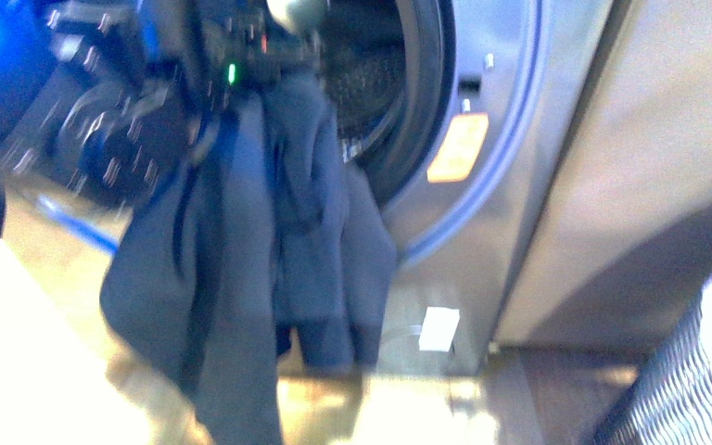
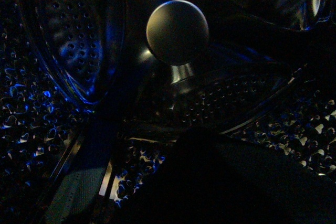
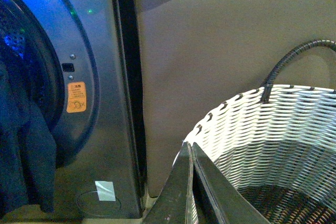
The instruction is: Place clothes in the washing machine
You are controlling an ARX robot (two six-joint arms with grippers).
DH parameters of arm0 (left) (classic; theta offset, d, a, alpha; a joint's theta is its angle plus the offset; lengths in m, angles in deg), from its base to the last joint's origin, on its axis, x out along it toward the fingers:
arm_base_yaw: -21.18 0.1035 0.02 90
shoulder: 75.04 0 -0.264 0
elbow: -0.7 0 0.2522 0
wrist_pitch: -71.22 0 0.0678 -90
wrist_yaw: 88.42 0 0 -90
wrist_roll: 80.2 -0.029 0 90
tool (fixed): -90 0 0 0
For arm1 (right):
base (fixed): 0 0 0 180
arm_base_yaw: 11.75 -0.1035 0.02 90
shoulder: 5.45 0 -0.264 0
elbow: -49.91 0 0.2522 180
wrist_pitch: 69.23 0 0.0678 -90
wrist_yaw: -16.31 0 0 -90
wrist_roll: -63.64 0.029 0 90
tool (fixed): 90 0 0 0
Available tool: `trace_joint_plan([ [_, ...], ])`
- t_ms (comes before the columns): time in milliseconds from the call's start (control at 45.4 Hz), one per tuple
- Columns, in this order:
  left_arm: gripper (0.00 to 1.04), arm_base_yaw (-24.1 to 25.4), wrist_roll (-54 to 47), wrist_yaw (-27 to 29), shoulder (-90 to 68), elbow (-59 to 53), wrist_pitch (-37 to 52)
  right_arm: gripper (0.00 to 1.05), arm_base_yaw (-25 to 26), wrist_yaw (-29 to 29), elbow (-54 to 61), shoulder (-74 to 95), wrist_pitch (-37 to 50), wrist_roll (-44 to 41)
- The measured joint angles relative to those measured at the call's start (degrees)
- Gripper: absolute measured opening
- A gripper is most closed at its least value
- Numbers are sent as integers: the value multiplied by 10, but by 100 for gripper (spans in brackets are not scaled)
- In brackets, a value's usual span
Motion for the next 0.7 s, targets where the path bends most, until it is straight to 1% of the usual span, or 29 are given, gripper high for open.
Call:
trace_joint_plan([
  [220,5,12,-1,8,-50,71,-13,2,0,0,0,0,0,0],
  [485,5,26,-2,12,-112,184,-41,3,0,0,0,0,0,0],
  [705,5,32,-8,10,-148,279,-80,35,0,0,0,0,0,0],
])
